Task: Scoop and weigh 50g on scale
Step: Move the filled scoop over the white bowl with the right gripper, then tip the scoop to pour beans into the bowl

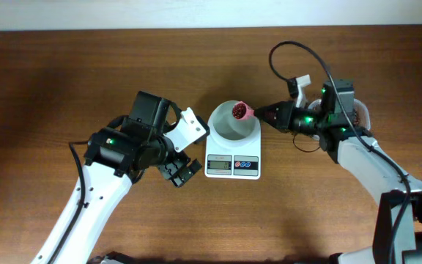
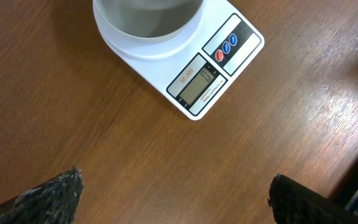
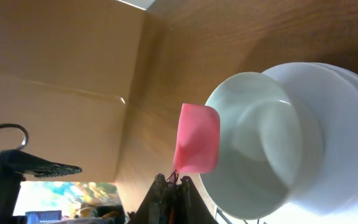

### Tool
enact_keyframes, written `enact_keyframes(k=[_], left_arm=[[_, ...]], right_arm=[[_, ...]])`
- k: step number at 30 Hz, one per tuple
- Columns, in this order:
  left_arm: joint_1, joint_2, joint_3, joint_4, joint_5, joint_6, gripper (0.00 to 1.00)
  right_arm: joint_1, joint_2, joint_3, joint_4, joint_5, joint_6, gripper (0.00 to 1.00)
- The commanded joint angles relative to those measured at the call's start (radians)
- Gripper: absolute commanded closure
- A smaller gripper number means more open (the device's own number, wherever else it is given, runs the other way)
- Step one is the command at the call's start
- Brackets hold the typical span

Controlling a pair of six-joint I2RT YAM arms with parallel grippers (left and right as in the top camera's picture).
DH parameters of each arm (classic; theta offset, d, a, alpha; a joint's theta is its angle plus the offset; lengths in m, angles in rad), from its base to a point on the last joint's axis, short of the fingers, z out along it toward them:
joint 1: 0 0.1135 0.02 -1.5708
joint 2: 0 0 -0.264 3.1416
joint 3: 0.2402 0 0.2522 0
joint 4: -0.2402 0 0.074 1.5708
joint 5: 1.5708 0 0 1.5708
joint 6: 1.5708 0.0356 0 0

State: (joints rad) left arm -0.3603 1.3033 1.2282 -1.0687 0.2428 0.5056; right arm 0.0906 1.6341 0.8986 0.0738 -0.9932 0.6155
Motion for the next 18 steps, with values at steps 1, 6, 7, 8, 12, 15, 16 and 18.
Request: enact_keyframes(k=[1, 6, 7, 8, 12, 15, 16, 18], left_arm=[[0.005, -0.009, -0.004, 0.001, -0.004, 0.016, 0.01], [0.005, -0.009, -0.004, 0.001, -0.004, 0.016, 0.01], [0.005, -0.009, -0.004, 0.001, -0.004, 0.016, 0.01], [0.005, -0.009, -0.004, 0.001, -0.004, 0.016, 0.01], [0.005, -0.009, -0.004, 0.001, -0.004, 0.016, 0.01], [0.005, -0.009, -0.004, 0.001, -0.004, 0.016, 0.01], [0.005, -0.009, -0.004, 0.001, -0.004, 0.016, 0.01], [0.005, -0.009, -0.004, 0.001, -0.004, 0.016, 0.01]], right_arm=[[0.026, 0.007, 0.003, 0.006, 0.023, -0.089, 0.96], [0.028, 0.007, 0.003, 0.005, 0.092, -0.158, 0.96], [0.028, 0.007, 0.003, 0.006, 0.092, -0.19, 0.96], [0.028, 0.007, 0.003, 0.006, 0.084, -0.219, 0.96], [0.028, 0.007, 0.003, 0.001, 0.114, -0.328, 0.96], [0.028, 0.007, 0.003, 0.002, 0.058, -0.413, 0.96], [0.028, 0.007, 0.003, 0.001, 0.079, -0.432, 0.96], [0.028, 0.007, 0.003, -0.014, 0.112, -0.418, 0.96]])
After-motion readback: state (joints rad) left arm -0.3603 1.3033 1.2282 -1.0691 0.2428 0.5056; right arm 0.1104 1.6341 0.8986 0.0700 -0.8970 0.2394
